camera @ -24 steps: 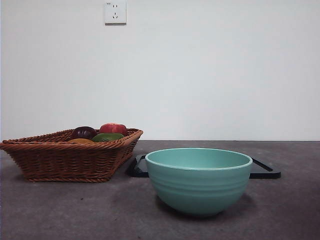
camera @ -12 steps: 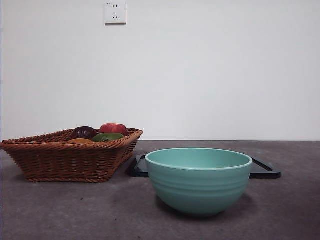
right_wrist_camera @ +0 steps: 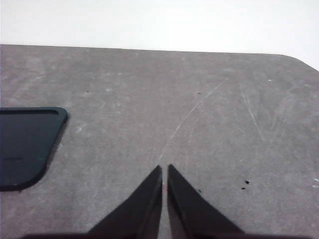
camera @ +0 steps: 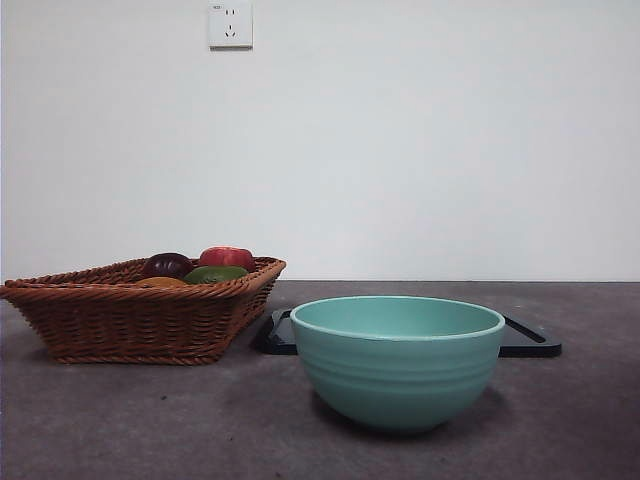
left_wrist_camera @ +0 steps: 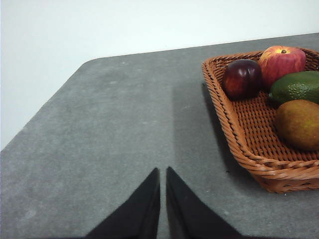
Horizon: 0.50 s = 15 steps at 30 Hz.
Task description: Pick up the wifruite, put it on the bowl, pick up the plate, put it on desk
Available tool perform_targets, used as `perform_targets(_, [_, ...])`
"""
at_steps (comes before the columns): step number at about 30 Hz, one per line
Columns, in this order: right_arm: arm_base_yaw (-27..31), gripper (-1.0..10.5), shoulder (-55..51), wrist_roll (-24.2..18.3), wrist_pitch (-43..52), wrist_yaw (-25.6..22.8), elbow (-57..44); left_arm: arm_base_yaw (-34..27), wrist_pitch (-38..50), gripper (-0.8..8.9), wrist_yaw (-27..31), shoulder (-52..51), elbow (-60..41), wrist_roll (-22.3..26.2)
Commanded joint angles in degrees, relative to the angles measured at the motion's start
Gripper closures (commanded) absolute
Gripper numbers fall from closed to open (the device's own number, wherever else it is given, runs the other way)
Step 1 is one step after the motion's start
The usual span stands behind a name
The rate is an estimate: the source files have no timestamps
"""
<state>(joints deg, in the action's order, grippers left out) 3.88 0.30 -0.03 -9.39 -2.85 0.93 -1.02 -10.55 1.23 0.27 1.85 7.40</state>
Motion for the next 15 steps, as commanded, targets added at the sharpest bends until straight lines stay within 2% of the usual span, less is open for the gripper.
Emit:
perform_targets(1, [0.1,9.4,-0.1,0.0,0.3,-0.2,-0.3,-0.2,-0.3,7.95,0.1,-0.1,-1.2,-0.4])
perform_targets(15, [0.1,9.4,-0.1,0.0,0.3,-0.2,-0.3,-0.2,-0.3,7.95,0.1,-0.1,-1.2,-0.4])
